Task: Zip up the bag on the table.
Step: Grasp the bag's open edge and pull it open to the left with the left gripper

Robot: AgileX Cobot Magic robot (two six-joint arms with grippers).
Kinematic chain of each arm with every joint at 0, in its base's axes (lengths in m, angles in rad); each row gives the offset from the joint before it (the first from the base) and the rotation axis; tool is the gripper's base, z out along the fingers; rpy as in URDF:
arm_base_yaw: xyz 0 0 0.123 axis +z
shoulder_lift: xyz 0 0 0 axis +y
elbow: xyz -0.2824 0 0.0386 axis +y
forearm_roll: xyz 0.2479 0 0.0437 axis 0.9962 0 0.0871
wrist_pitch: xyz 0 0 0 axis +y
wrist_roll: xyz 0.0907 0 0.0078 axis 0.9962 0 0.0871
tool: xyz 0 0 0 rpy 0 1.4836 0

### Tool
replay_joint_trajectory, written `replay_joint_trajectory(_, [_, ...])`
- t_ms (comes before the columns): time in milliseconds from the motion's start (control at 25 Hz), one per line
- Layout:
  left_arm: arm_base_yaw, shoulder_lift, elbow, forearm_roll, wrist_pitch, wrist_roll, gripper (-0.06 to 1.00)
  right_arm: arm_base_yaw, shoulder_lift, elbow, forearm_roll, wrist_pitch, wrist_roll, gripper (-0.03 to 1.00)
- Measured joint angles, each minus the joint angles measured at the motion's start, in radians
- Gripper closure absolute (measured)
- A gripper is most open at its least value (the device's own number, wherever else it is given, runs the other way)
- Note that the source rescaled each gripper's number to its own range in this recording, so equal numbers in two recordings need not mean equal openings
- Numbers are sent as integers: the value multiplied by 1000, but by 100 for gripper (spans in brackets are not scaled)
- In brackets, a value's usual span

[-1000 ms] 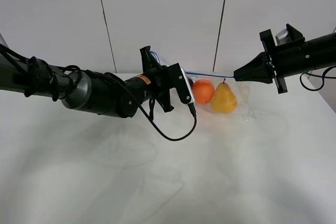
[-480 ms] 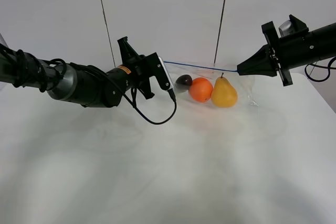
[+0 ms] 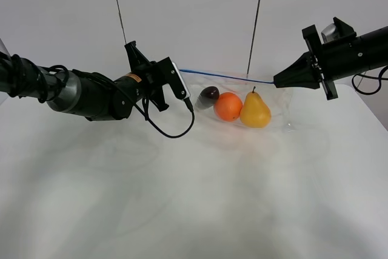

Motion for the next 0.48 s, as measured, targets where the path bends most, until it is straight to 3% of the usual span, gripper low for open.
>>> replay_joint_trajectory(120, [1, 0, 0, 1, 1, -48, 94, 0, 0, 0, 2, 0, 0, 97])
replay_joint_trajectory(200, [1, 0, 0, -6, 6, -80, 89, 0, 0, 0, 2, 0, 0, 97])
replay_joint_trajectory(320, [26, 0, 0, -42, 6, -148, 54, -3, -1, 0, -31, 7, 0, 97])
replay_joint_trajectory(360, [30, 0, 0, -48, 5, -183, 34, -3, -1, 0, -37, 8, 0, 97])
replay_joint_trajectory(400, [31, 0, 0, -51, 5, -207, 21, -3, -1, 0, -39, 7, 0, 97])
replay_joint_trajectory(480, [33, 0, 0, -62, 15, -242, 4, -3, -1, 0, -39, 7, -1, 97])
